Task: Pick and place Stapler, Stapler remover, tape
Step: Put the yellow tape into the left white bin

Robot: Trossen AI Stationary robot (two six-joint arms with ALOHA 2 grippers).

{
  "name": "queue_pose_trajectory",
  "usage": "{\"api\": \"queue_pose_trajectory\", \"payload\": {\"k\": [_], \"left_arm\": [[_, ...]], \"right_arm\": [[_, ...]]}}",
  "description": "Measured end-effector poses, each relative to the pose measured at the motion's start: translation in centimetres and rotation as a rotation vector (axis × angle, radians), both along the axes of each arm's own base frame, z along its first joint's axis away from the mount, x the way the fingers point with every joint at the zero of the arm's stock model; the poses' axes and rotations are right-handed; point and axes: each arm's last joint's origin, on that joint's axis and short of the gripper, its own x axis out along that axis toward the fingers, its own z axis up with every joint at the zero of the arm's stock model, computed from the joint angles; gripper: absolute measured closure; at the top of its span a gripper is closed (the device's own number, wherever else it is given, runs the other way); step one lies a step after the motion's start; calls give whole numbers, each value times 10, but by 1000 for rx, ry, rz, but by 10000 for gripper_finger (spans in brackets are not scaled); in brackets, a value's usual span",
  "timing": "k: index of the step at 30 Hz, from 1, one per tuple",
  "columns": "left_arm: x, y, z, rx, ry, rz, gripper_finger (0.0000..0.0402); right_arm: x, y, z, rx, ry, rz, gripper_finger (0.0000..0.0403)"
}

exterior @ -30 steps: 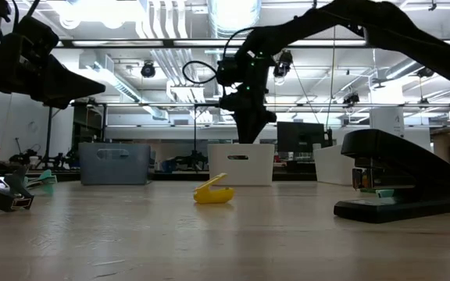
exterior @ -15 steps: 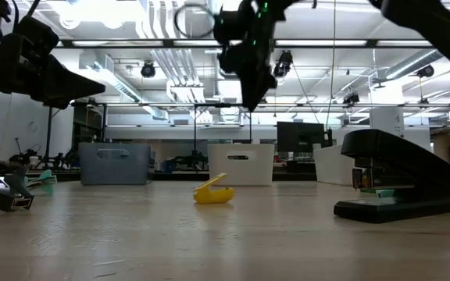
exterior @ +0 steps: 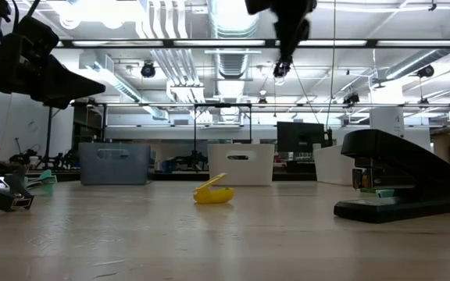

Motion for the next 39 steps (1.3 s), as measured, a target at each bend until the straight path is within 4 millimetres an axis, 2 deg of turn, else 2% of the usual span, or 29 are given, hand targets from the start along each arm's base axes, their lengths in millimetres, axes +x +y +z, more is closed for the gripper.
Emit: {"api": "queue_pose_trajectory", "payload": {"k": [2, 6, 12, 20, 24, 32, 39], "left_arm": [[0, 0, 0, 0, 0, 0, 380], [0, 0, 0, 0, 0, 1, 380], [0, 0, 0, 0, 0, 0, 381], [0, 0, 0, 0, 0, 0, 380], [0, 0, 0, 0, 0, 0, 380], [0, 0, 0, 0, 0, 0, 380], [0, 0, 0, 0, 0, 0, 380]], "right_arm": [[-9, 20, -5, 13, 15, -8, 280], [-10, 59, -27, 45, -44, 15, 279], [-27, 116, -60, 81, 36, 76, 278], [-53, 172, -95, 87, 48, -25, 249], [-67, 189, -112, 98, 64, -65, 225], [-91, 214, -138, 127, 86, -36, 193], [-96, 222, -144, 180, 90, -31, 193]]}}
